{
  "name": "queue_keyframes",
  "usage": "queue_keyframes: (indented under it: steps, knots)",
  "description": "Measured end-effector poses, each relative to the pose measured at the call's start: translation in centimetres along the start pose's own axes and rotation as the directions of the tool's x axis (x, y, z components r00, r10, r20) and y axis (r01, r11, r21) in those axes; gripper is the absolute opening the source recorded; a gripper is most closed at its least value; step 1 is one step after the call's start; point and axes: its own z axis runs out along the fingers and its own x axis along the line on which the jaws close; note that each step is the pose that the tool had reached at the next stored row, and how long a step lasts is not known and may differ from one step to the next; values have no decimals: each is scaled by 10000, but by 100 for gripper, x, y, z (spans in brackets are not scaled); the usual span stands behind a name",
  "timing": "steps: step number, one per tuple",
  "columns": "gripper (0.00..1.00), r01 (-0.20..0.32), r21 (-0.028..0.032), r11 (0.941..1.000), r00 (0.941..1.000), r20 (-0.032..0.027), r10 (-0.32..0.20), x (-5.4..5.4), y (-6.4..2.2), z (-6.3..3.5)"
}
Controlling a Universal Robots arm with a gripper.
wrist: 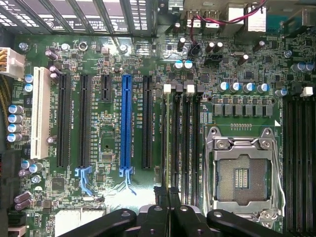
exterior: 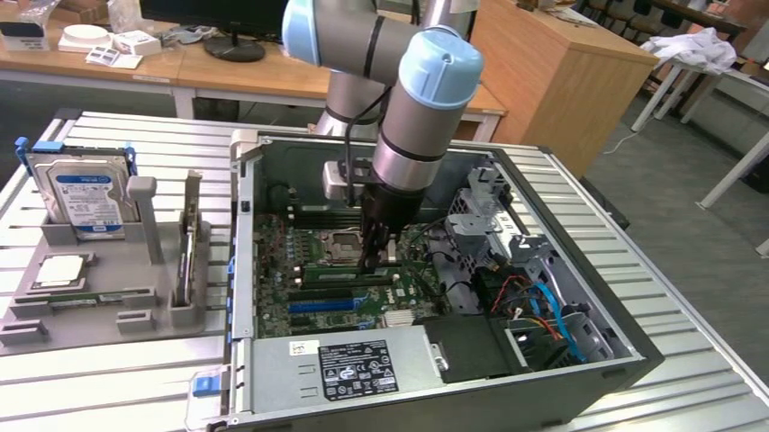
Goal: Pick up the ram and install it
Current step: 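Insert the ram into the slot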
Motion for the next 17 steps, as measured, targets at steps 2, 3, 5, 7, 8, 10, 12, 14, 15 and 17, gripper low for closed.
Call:
queue_keyframes:
  steps: [2, 3, 5, 7, 8, 10, 12, 14, 15, 17]
  knots:
    - [12, 0, 0, 10000, 10000, 0, 0, 0, 0, 6]
    - [12, 0, 0, 10000, 10000, 0, 0, 0, 0, 11]
    - [12, 0, 0, 10000, 10000, 0, 0, 0, -1, 18]
    - [12, 0, 0, 10000, 10000, -2, 0, 1, -1, 20]
    - [12, -1, -1, 10000, 10000, -2, 1, 1, -1, 20]
    - [12, 0, 0, 10000, 10000, 0, 0, 1, -1, 21]
    - [12, 0, 0, 10000, 10000, 0, 0, 0, -1, 21]
    - [12, 0, 0, 10000, 10000, 0, 0, 0, -1, 21]
    - [12, 0, 0, 10000, 10000, 0, 0, 1, -1, 21]
    - [13, 1, 5, 10000, 10000, 3, -1, 0, -2, 22]
